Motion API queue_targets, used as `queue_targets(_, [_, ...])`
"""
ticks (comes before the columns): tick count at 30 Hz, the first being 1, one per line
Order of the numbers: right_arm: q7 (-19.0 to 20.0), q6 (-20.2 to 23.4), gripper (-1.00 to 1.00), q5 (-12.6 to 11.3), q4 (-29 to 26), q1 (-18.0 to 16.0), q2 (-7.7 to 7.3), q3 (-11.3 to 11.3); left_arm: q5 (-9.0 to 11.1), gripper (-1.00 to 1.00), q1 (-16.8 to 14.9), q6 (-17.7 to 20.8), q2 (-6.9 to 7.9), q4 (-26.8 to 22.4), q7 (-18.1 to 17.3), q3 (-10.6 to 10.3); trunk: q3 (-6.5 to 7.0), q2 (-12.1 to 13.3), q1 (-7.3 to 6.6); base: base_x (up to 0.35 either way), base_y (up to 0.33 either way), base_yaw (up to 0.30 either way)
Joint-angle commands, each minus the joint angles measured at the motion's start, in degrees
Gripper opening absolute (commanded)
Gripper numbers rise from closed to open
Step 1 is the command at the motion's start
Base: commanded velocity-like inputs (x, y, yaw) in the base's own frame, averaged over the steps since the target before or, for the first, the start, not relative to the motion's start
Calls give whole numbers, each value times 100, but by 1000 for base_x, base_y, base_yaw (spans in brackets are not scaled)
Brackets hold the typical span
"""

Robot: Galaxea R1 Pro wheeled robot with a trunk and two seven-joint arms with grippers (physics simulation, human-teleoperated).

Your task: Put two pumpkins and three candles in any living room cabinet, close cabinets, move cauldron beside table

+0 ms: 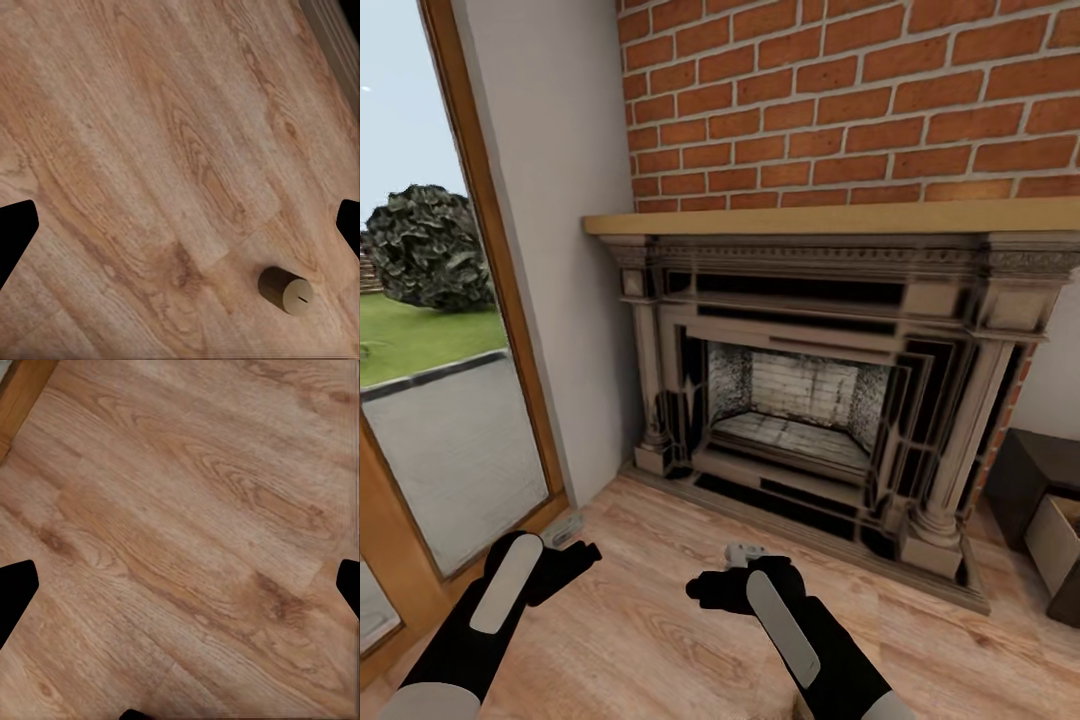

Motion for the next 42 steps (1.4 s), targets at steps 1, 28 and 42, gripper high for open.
queue_targets(1, [-59,9,100,-60,2,-6,1,-45,60,100,-4,12,9,-3,55,18,-13,-3,-1,0,0,-209])
queue_targets(28, [613,-1086,100,-73,849,84,-102,-578,60,100,-2,53,7,3,60,-34,-209,-3,-1,36,-7,7])
queue_targets(42, [958,-1342,100,-94,1044,91,-217,-580,61,100,-4,59,5,-41,61,-97,-210,-3,-1,321,16,0])
